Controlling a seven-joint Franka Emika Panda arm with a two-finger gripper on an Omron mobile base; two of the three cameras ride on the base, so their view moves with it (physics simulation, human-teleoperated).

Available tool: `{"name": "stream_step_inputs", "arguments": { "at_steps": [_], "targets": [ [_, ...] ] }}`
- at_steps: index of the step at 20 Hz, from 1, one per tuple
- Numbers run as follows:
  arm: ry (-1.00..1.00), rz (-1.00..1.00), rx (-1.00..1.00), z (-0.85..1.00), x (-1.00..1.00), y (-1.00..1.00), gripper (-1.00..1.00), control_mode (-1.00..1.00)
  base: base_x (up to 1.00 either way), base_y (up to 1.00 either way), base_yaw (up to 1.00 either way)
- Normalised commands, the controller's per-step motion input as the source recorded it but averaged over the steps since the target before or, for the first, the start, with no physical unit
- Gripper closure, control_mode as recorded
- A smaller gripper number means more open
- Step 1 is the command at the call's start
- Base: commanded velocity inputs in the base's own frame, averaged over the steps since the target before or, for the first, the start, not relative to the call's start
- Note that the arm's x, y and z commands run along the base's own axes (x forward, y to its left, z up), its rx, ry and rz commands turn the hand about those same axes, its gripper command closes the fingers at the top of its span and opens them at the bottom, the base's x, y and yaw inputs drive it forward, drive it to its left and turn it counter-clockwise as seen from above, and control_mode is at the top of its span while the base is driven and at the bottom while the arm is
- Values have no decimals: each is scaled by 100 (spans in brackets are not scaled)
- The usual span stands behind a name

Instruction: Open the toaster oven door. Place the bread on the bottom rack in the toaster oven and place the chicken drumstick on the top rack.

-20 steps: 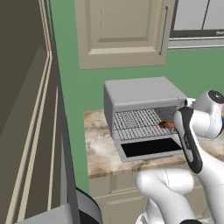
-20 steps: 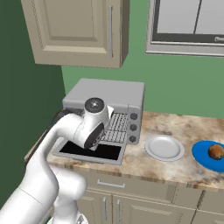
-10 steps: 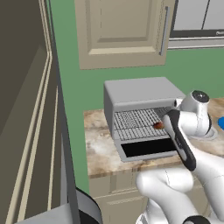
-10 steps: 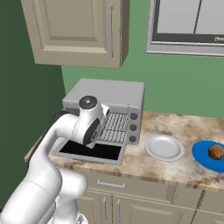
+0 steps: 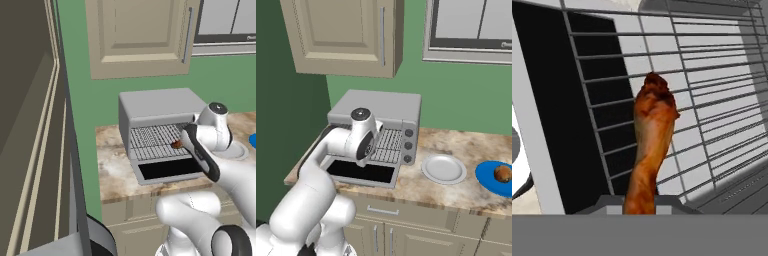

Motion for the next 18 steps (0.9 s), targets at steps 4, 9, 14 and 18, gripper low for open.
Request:
{"name": "stream_step_inputs", "arguments": {
  "at_steps": [4,9,14,18],
  "targets": [
    [5,-1,0,-29,18,0,100,-100,0,0,0],
    [1,-2,0,-10,12,-1,-100,-100,0,0,0],
    [4,-5,0,3,0,-9,-100,-100,0,0,0],
    [10,-17,6,29,-25,-14,-100,-100,0,0,0]
  ]
}}
